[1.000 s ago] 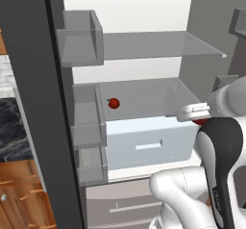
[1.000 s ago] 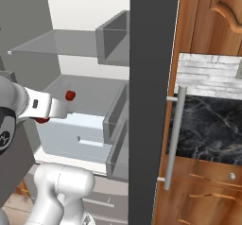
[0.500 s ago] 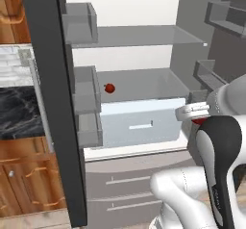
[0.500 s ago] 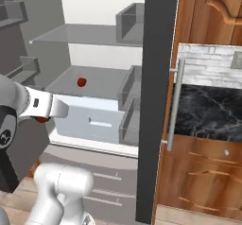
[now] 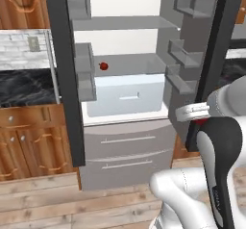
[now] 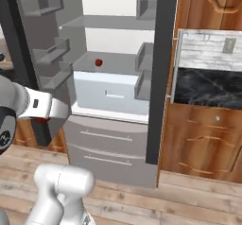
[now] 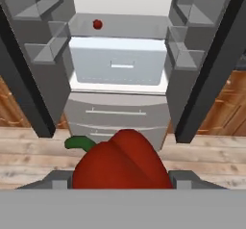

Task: Gather the bell peppers from the fridge and place them on a tray on the dining counter. Then gather the fish and chicken drumstick from the fridge and place them on the other tray.

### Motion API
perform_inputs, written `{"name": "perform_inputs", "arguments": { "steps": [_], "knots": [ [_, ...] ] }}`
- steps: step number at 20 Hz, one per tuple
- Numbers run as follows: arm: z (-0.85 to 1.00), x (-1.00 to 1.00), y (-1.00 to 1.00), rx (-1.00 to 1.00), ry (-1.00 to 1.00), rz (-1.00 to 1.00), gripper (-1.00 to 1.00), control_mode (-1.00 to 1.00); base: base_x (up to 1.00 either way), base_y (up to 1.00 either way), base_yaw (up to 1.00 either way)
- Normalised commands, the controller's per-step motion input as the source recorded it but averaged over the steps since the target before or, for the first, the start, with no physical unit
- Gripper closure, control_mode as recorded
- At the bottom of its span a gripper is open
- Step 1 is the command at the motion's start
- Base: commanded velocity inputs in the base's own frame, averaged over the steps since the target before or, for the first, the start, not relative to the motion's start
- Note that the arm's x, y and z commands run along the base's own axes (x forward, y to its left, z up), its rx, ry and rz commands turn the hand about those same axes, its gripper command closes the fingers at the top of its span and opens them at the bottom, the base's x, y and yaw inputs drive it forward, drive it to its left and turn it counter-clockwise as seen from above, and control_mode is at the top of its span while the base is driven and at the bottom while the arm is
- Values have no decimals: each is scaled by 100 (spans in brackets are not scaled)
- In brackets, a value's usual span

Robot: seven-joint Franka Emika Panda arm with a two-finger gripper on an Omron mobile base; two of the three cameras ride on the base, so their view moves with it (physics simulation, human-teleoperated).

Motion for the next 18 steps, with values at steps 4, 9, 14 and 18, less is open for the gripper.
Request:
{"name": "perform_inputs", "arguments": {
  "steps": [4,9,14,18],
  "knots": [
    [0,0,0,0,0,0,100,100,-100,0,0],
    [0,0,0,0,0,0,100,100,-100,0,0],
    [0,0,0,0,0,0,100,100,-100,0,0],
    [0,0,0,0,0,0,100,100,-100,0,0]
  ]
}}
